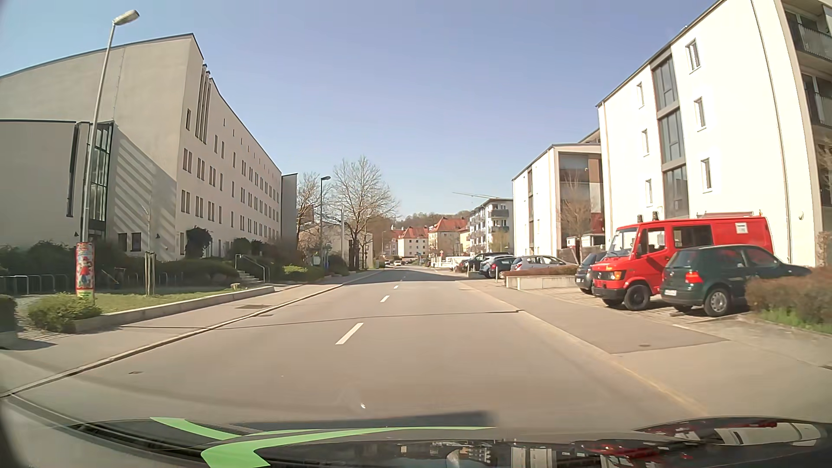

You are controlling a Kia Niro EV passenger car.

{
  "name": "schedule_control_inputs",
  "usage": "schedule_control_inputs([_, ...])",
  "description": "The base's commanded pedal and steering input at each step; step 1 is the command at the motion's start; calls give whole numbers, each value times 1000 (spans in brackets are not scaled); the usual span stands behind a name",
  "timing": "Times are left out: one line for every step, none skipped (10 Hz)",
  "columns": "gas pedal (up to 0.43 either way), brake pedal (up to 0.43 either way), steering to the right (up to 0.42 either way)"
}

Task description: Follow the waypoints while adhering to traffic rules and regulations

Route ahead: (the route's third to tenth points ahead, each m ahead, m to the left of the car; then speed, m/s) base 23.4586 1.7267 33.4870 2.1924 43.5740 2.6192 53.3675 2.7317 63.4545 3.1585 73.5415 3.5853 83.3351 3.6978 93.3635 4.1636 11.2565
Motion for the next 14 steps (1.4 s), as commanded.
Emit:
schedule_control_inputs([98,0,-4])
schedule_control_inputs([98,0,-3])
schedule_control_inputs([98,0,-3])
schedule_control_inputs([98,0,-3])
schedule_control_inputs([98,0,-3])
schedule_control_inputs([98,0,-3])
schedule_control_inputs([98,0,-3])
schedule_control_inputs([98,0,-3])
schedule_control_inputs([98,0,-3])
schedule_control_inputs([98,0,-3])
schedule_control_inputs([98,0,-3])
schedule_control_inputs([98,0,-3])
schedule_control_inputs([98,0,-2])
schedule_control_inputs([98,0,-3])
